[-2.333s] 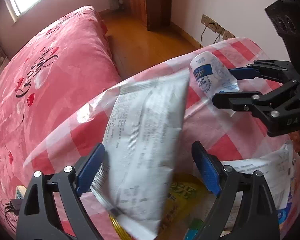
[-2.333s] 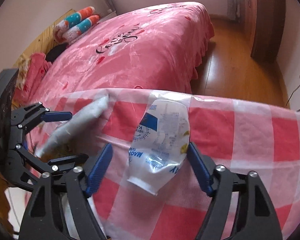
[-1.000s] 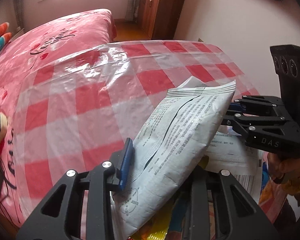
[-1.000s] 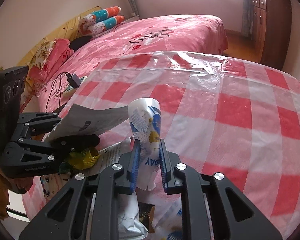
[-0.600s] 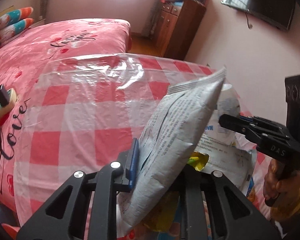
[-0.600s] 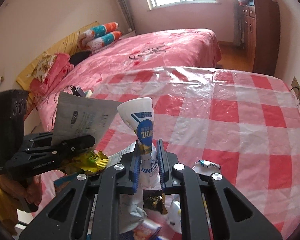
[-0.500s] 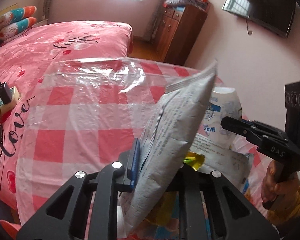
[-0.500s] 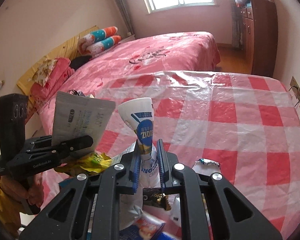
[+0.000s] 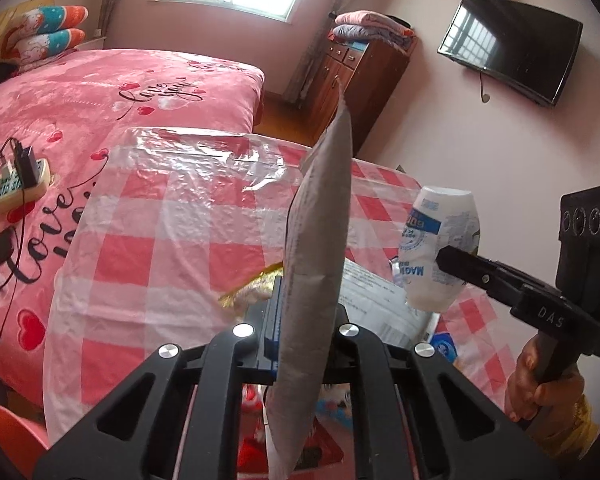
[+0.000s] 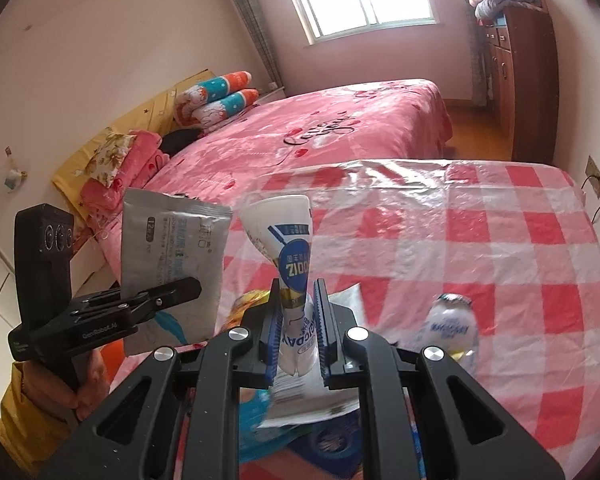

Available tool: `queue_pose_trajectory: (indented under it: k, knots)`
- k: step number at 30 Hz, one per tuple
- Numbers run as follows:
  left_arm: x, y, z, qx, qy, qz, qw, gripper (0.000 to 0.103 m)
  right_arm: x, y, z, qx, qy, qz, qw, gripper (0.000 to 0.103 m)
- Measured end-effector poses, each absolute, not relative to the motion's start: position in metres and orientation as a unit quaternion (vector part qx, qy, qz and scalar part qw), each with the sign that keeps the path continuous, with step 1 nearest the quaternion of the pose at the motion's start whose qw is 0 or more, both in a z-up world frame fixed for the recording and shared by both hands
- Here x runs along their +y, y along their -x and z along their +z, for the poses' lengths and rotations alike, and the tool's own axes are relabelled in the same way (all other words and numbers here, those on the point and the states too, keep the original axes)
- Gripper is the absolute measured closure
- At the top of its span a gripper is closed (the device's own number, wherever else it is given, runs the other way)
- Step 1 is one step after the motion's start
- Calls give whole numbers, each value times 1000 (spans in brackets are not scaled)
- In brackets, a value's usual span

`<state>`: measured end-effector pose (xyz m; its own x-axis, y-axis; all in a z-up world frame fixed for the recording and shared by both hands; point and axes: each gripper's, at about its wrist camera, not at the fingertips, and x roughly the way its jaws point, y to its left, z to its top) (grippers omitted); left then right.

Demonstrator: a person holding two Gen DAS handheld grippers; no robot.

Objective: Collect trash
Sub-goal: 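Lift the wrapper with the left tool while the right tool holds the white tube, then carry both items to the orange bucket and open both tools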

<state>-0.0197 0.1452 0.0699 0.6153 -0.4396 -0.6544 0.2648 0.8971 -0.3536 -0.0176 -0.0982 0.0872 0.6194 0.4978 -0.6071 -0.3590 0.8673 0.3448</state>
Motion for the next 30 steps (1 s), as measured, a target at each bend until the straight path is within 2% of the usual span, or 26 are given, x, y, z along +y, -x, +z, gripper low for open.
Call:
queue_pose_trajectory:
  k: [20,30]
  knots:
    - [195,104,72,358,185,-198,894,91,-45,69,79,401,-110,294,860,87]
    - [244,147,68,339,225,-169,898,91,17,89,75,432,-98,358,822,87]
